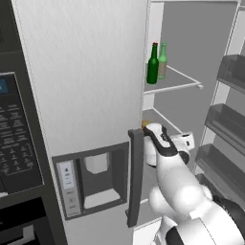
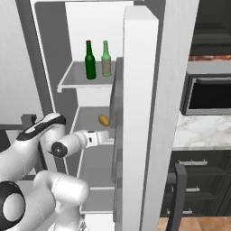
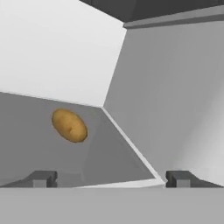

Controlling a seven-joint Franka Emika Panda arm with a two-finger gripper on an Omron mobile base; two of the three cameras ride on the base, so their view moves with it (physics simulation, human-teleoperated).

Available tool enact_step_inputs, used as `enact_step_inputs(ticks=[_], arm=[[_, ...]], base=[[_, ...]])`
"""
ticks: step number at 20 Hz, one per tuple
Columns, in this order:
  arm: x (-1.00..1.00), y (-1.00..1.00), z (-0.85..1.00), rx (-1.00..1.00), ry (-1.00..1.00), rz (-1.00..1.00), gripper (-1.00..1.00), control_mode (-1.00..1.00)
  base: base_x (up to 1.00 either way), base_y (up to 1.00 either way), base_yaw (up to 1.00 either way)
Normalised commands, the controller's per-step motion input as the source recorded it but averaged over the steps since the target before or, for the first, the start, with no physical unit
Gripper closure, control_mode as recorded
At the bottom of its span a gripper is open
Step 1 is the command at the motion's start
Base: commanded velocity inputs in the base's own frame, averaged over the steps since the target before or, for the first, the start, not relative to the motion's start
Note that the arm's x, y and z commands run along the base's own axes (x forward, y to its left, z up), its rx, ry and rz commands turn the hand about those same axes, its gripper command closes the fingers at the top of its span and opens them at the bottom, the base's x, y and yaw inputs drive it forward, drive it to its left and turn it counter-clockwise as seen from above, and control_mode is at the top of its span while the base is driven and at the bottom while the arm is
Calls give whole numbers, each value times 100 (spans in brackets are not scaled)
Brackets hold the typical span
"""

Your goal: Place the beers on the top shelf of the fridge to keep them out of children's reach, and place the potato on lower shelves for easy access.

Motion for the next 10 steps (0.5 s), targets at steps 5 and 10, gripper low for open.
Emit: enact_step_inputs(ticks=[5, 10], arm=[[-84, -44, 100, -12, 31, -1, -100, -100], [-96, -62, 100, -3, 23, 0, -100, -100]], base=[[0, 0, 0], [0, 0, 0]])
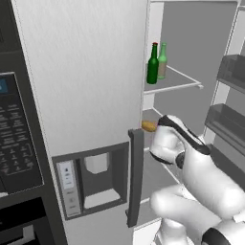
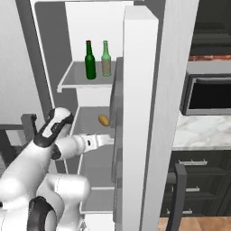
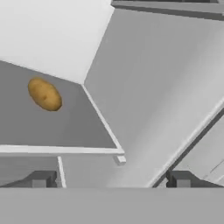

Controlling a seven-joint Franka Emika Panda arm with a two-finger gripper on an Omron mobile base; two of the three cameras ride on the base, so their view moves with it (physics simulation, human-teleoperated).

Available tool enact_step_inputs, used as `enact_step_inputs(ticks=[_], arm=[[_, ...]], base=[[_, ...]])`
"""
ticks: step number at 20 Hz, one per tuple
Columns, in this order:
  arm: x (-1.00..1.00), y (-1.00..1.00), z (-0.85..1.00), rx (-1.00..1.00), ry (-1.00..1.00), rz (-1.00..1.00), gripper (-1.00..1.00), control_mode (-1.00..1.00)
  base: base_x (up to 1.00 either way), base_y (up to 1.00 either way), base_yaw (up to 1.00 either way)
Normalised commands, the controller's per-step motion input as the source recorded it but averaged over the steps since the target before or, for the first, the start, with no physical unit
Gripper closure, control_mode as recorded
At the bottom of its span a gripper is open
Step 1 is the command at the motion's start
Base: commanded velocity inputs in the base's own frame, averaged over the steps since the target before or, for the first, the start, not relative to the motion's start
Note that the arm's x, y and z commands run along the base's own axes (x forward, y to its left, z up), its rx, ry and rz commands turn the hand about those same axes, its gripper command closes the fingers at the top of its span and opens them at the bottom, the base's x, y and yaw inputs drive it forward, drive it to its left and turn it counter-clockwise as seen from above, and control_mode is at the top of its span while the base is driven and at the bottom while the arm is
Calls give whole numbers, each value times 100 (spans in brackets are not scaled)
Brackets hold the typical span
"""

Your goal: Place the beers on the top shelf of the fridge to keep them out of children's reach, and place the potato on lower shelves for easy access.

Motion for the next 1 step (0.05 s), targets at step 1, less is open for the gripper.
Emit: enact_step_inputs(ticks=[1], arm=[[-86, -78, 100, 0, 10, -3, -100, -100]], base=[[0, 0, 0]])
